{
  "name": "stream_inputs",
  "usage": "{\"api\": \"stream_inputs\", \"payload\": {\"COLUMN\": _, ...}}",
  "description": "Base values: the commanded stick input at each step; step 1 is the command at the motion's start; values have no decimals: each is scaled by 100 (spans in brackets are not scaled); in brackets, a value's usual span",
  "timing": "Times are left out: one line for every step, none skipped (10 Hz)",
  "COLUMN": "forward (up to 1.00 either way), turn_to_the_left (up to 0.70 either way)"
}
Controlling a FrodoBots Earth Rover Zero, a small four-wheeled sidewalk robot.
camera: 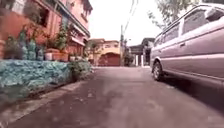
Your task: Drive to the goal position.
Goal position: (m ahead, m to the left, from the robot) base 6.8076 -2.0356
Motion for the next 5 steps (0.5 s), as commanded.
{"api": "stream_inputs", "payload": {"forward": 85, "turn_to_the_left": 9}}
{"api": "stream_inputs", "payload": {"forward": 85, "turn_to_the_left": 9}}
{"api": "stream_inputs", "payload": {"forward": 85, "turn_to_the_left": 9}}
{"api": "stream_inputs", "payload": {"forward": 85, "turn_to_the_left": 9}}
{"api": "stream_inputs", "payload": {"forward": 85, "turn_to_the_left": 9}}
